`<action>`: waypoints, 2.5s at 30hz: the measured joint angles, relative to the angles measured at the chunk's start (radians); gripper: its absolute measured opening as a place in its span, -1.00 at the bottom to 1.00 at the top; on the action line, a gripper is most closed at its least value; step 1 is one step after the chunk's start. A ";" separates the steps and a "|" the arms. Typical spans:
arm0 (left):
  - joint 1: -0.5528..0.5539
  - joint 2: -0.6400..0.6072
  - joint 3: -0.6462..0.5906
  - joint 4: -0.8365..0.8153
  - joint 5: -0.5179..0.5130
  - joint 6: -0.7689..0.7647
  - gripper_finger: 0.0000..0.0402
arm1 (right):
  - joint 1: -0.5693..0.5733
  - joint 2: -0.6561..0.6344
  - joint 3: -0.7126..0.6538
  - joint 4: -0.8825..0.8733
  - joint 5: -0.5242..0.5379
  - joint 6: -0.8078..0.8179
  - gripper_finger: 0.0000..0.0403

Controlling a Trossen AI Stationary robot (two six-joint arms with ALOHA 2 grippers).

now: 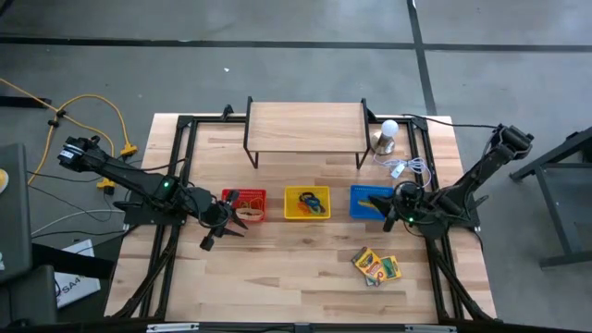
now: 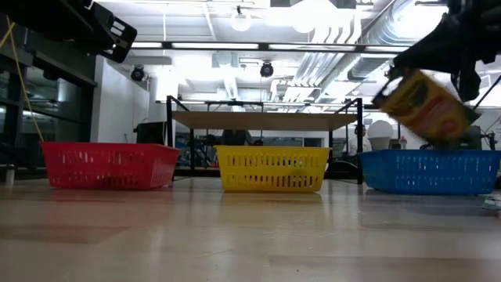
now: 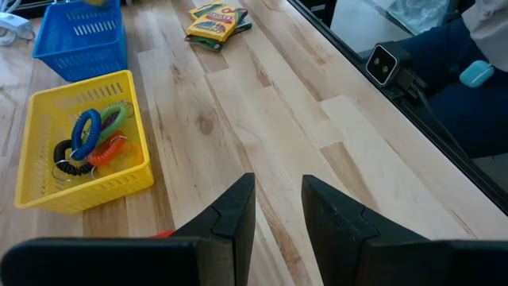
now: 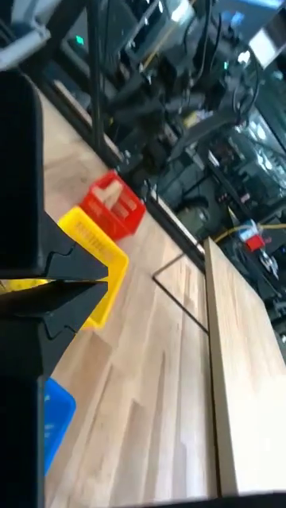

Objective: Pick & Place Office Desk Supplies
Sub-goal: Put the box of crayons into the blue bin

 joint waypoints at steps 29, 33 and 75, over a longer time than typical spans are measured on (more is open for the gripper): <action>0.000 0.000 0.000 0.000 0.000 0.000 -0.50 | -0.088 0.000 0.000 -0.179 -0.132 0.159 -0.99; 0.000 0.000 0.000 0.000 0.000 0.000 -0.50 | -0.088 0.002 0.000 -0.180 -0.226 0.152 -0.99; 0.000 0.000 0.000 0.000 0.000 0.000 -0.50 | -0.041 0.101 0.000 0.059 -0.896 -0.035 -0.99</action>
